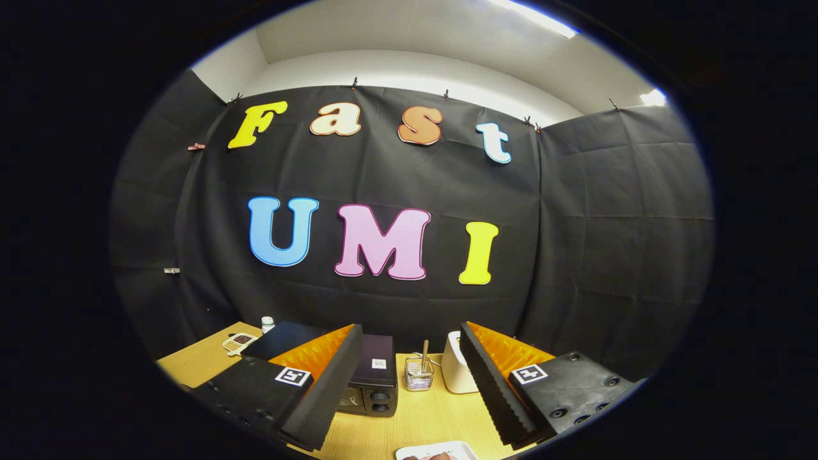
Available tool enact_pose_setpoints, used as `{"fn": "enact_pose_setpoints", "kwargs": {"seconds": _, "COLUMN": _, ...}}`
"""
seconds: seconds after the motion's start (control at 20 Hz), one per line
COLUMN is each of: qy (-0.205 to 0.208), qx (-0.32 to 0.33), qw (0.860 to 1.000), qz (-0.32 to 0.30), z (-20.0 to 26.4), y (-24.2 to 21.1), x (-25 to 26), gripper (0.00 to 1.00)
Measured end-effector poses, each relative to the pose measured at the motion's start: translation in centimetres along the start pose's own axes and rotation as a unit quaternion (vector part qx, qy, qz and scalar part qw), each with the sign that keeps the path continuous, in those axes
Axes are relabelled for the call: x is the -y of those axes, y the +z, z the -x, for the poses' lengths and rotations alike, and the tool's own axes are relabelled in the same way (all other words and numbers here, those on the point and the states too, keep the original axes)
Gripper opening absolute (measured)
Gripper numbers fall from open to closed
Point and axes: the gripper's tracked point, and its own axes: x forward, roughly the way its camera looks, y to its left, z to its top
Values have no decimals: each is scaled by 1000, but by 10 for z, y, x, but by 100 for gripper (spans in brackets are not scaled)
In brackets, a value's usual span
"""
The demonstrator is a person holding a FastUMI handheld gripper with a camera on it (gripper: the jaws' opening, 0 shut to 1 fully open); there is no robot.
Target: Open the toaster oven, put the food inside, and close the toaster oven door.
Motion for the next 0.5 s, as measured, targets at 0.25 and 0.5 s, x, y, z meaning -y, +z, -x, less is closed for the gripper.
{"fn": "enact_pose_setpoints", "kwargs": {"seconds": 0.25, "qy": 5, "qx": -2, "qw": 1000, "qz": -1, "z": 0, "y": -1, "x": -10, "gripper": 98}}
{"fn": "enact_pose_setpoints", "kwargs": {"seconds": 0.5, "qy": 34, "qx": -11, "qw": 999, "qz": -10, "z": -3, "y": -6, "x": -55, "gripper": 98}}
